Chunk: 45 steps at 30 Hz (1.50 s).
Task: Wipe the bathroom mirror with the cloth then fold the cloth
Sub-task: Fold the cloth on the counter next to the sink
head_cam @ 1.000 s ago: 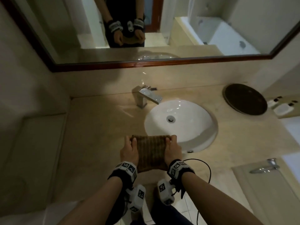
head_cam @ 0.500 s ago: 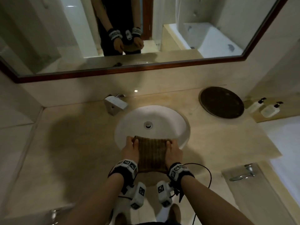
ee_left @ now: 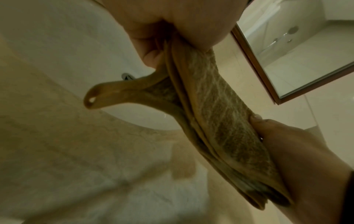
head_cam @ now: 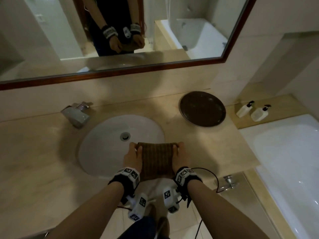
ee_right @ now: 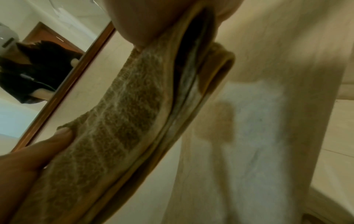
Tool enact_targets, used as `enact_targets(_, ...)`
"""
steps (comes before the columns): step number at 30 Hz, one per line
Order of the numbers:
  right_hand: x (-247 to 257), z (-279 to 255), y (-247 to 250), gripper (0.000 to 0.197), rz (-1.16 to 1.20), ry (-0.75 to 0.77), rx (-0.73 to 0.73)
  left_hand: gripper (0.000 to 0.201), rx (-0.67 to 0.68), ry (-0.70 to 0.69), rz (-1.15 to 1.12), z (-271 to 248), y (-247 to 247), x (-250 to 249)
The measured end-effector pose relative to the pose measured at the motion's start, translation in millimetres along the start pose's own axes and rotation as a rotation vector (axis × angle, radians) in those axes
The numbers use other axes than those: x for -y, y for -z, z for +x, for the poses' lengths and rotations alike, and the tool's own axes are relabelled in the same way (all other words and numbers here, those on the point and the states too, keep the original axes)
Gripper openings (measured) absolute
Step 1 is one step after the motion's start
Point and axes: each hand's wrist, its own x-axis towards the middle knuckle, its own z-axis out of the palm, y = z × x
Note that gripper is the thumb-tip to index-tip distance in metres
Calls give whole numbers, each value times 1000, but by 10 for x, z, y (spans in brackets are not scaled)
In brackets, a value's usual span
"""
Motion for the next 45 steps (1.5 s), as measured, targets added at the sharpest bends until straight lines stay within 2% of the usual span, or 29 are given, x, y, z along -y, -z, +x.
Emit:
enact_targets(4, -11, 120, 127, 26, 1, -42, -61, 20, 33, -23, -10, 218, -183, -110)
enact_targets(16, -125, 465, 549, 21, 24, -110, -151, 20, 142, -62, -50, 517, -655, -566)
enact_targets(22, -332, 750, 821, 17, 65, -112, -166, 23, 161, -2, -45, 592, -1037, -845)
enact_targets(26, -577, 1040, 1056, 14, 37, -60, -126, 19, 119, 116, -72, 602, -1372, -1098)
enact_targets(32, -906, 1597, 1543, 28, 4, -7, -26, 29, 29, 202, -82, 561, -1955, -1512)
enact_targets(36, -1110, 1964, 1893, 29, -26, -13, 51, 33, 0, 261, -248, 521, -2393, -1795)
enact_targets(39, -1213, 2124, 2079, 29, -46, 8, 133, 23, -48, 267, -154, 466, -2556, -1905)
enact_targets(45, -1238, 2319, 2200, 24, -4, 37, 196, 21, -73, 321, -73, 497, -2725, -1954)
